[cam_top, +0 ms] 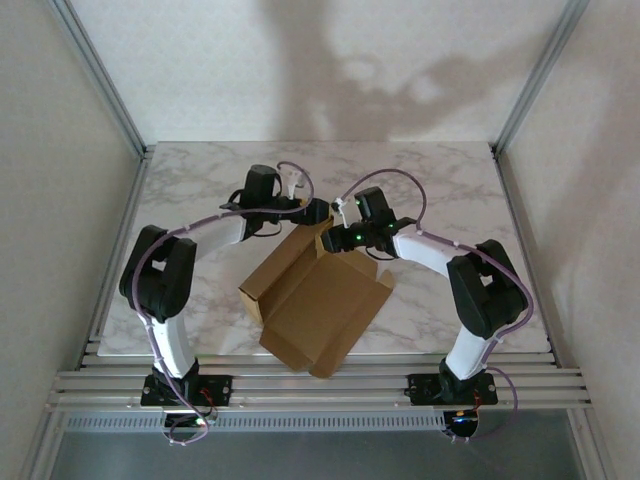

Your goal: Fold the paper box

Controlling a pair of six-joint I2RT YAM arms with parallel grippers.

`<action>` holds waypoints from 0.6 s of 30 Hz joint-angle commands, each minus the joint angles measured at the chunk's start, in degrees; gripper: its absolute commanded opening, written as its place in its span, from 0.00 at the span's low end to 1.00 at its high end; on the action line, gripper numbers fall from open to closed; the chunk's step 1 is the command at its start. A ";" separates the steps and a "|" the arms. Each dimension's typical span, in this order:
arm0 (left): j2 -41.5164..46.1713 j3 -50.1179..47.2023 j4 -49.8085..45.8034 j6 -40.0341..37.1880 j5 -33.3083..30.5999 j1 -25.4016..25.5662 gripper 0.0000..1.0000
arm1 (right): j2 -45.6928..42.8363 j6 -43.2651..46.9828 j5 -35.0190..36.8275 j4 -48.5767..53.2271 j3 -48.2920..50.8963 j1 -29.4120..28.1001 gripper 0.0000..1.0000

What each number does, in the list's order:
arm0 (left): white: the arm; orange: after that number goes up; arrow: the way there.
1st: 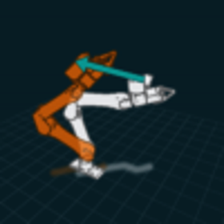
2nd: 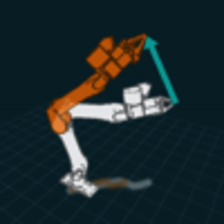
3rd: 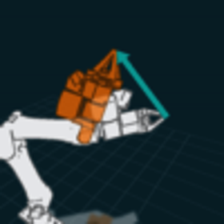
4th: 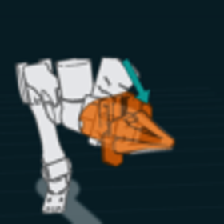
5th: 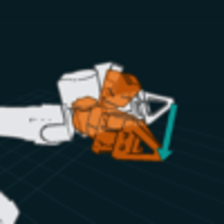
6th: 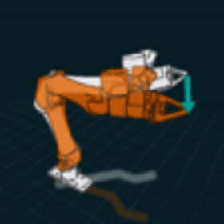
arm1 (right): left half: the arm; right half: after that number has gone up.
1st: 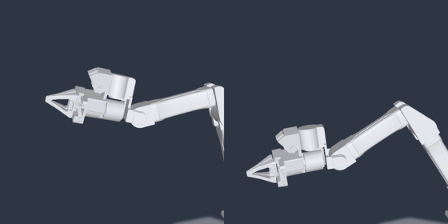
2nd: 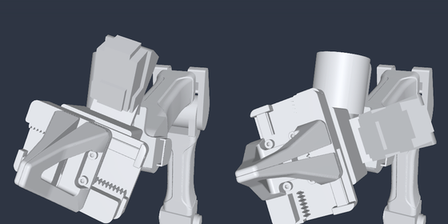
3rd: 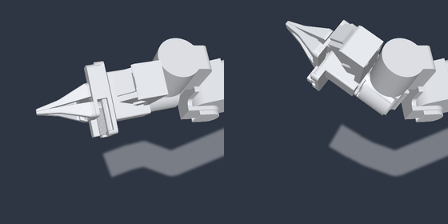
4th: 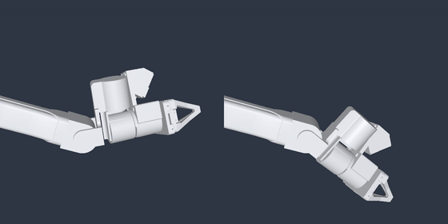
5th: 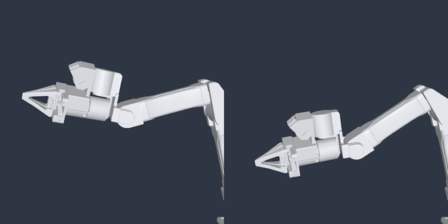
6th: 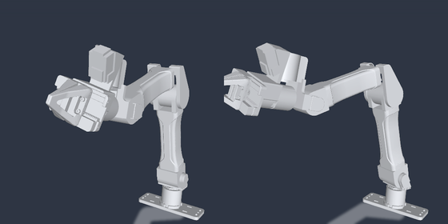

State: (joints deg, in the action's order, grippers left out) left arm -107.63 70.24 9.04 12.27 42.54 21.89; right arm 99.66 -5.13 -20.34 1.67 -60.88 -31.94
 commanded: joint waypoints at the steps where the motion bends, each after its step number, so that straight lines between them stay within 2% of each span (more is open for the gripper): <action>1: -2.43 2.84 -6.06 -3.49 3.01 -0.61 0.99 | 0.00 -0.74 6.15 -7.47 1.66 -0.56 0.48; 8: -6.28 8.49 -10.91 -5.66 8.67 -1.58 0.99 | 0.92 -0.76 11.28 -13.51 3.23 -2.63 0.46; 18: -11.30 14.99 -18.15 -9.31 14.88 -1.77 0.94 | 3.40 -1.09 14.02 -17.04 2.99 -3.82 0.45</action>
State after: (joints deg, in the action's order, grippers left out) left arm -116.40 83.72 -3.22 6.35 54.65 19.51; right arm 101.60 -6.72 -7.92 -11.84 -58.06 -34.57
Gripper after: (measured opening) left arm 0.943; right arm 0.451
